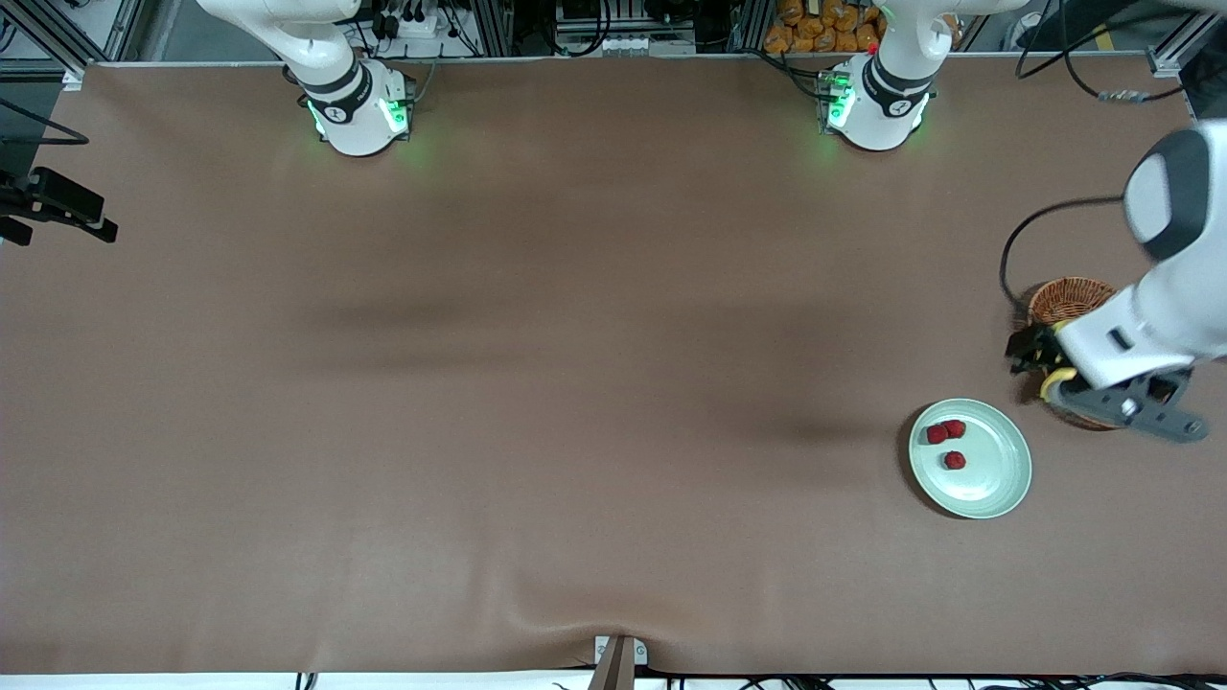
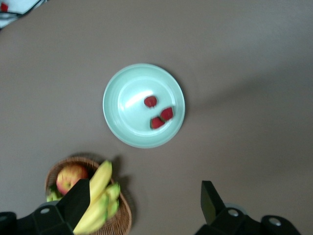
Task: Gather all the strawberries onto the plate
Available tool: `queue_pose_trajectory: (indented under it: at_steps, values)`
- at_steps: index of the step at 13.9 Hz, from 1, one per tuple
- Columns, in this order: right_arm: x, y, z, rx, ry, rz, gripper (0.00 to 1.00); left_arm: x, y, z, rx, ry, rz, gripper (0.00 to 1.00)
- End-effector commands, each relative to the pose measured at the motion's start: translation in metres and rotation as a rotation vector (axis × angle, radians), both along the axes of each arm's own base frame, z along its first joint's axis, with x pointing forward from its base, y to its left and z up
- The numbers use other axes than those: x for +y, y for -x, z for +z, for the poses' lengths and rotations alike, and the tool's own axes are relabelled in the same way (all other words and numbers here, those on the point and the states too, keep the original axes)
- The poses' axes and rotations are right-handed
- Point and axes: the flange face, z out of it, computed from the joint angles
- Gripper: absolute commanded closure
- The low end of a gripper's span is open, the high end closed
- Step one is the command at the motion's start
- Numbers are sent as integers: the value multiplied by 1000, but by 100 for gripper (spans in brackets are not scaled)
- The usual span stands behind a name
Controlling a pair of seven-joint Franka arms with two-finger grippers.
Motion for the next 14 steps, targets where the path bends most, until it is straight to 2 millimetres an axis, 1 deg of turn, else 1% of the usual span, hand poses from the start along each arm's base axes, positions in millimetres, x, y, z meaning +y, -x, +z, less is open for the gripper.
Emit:
queue_pose_trajectory:
  at_steps: [1,2,3,5,6,7,8,9,12,13,14]
  values:
    - [-4,3,7,1,15,-20,0,0,34,34,58,16,27,0]
    - [-5,4,7,6,22,-22,0,-2,42,44,64,15,26,0]
    - [-6,4,6,11,25,-22,0,0,51,60,51,16,29,0]
    - [-5,4,7,10,25,-20,0,-1,72,82,73,19,53,0]
    - [-5,4,7,10,25,-20,0,3,81,97,51,20,93,0]
    - [-4,4,7,10,25,-19,0,4,85,105,34,19,118,0]
    - [-4,4,8,8,25,-20,0,10,92,116,14,24,143,0]
    - [-3,4,10,2,26,-19,0,15,94,120,5,24,185,0]
    - [-3,3,9,4,26,-21,0,11,99,130,-24,34,305,0]
    - [-2,3,9,4,24,-19,0,12,94,134,-34,49,321,0]
    - [-3,3,9,4,24,-20,0,12,83,123,-20,54,325,0]
